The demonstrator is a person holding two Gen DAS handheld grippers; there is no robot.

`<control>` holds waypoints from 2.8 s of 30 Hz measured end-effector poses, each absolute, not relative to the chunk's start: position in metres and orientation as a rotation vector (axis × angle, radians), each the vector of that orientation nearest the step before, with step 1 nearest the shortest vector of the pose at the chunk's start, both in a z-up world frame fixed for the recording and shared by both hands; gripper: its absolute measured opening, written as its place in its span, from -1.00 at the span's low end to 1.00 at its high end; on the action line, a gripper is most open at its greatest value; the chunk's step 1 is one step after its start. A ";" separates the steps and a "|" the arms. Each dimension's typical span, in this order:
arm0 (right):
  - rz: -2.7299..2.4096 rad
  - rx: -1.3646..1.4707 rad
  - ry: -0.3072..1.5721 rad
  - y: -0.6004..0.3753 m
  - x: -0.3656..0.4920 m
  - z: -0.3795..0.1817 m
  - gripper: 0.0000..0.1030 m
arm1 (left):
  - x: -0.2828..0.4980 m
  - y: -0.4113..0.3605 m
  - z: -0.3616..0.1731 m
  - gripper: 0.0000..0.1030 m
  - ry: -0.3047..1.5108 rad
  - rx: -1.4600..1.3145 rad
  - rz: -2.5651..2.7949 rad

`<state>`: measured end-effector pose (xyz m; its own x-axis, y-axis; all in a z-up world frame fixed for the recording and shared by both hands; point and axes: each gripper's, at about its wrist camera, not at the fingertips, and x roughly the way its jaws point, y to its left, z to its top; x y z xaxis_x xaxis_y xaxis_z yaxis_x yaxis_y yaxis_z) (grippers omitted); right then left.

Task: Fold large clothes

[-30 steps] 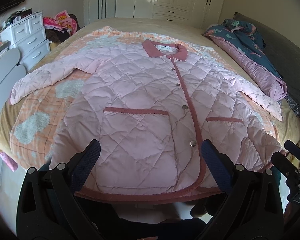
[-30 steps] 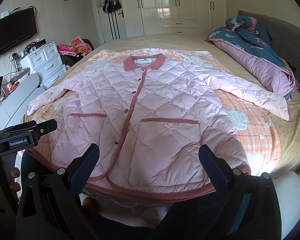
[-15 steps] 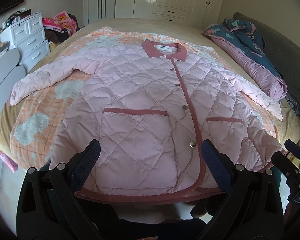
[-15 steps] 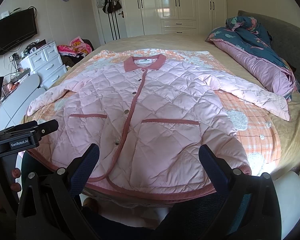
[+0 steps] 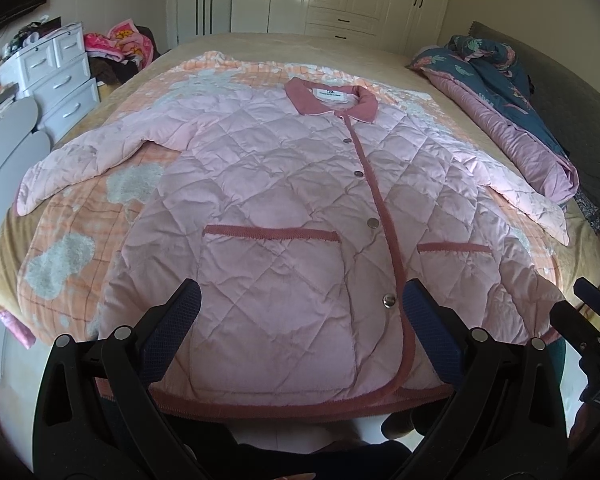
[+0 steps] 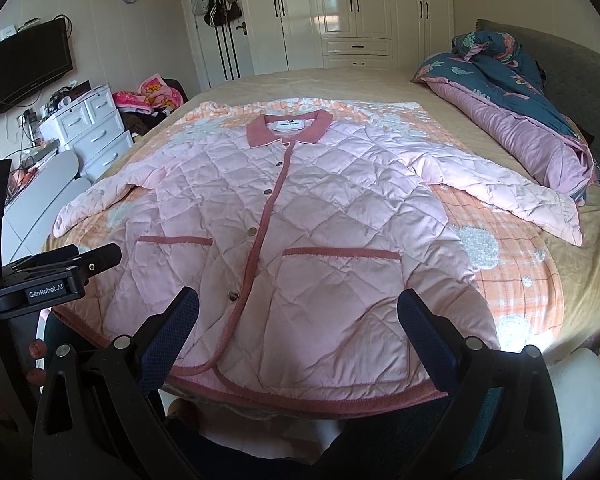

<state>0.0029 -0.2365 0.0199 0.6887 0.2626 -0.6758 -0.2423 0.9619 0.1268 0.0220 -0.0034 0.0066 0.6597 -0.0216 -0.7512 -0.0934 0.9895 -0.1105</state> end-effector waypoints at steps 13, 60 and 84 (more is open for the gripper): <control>0.276 0.054 0.724 -0.233 0.057 0.051 0.92 | 0.066 0.003 0.027 0.83 0.828 -0.157 0.058; 0.106 0.211 0.568 -0.252 0.242 0.130 0.92 | 0.244 -0.006 0.090 0.83 0.799 -0.242 0.065; -0.194 0.382 0.605 -0.391 0.319 0.053 0.92 | 0.337 -0.084 0.042 0.83 0.893 -0.176 0.014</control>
